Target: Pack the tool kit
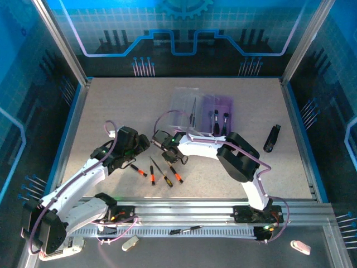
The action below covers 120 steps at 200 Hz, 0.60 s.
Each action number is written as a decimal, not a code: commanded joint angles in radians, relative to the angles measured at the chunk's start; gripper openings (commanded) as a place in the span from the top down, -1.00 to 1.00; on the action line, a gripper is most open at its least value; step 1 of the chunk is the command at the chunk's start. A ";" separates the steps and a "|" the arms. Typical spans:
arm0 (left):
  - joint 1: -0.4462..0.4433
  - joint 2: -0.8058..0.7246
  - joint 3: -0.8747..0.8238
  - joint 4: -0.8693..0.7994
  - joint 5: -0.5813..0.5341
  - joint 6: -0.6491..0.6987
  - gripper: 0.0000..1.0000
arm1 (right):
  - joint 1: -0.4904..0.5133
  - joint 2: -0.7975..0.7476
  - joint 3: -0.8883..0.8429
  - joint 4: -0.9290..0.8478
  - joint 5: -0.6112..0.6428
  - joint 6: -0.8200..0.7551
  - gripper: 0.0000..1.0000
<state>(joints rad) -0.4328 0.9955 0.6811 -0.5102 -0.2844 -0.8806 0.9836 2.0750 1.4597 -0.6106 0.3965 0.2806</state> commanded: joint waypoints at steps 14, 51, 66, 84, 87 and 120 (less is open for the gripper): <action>0.010 -0.010 -0.009 0.009 -0.017 0.034 -0.78 | 0.012 0.018 0.013 -0.008 -0.018 -0.018 0.52; 0.013 -0.012 0.000 0.005 -0.019 0.041 -0.78 | 0.012 0.000 0.015 -0.004 -0.014 -0.026 0.67; 0.014 -0.011 0.003 0.005 -0.021 0.044 -0.78 | 0.012 -0.016 0.007 0.011 -0.019 -0.031 0.69; 0.016 -0.012 0.008 0.005 -0.023 0.045 -0.78 | 0.012 -0.030 0.017 0.002 -0.029 -0.034 0.71; 0.017 -0.012 0.009 0.006 -0.024 0.045 -0.78 | 0.012 -0.035 0.017 0.003 -0.033 -0.033 0.71; 0.019 -0.008 0.009 0.022 -0.037 0.029 -0.83 | 0.009 -0.088 -0.012 0.051 -0.093 -0.030 0.72</action>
<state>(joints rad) -0.4255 0.9955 0.6811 -0.5098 -0.2909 -0.8581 0.9867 2.0609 1.4555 -0.5941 0.3565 0.2531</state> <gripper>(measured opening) 0.895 0.146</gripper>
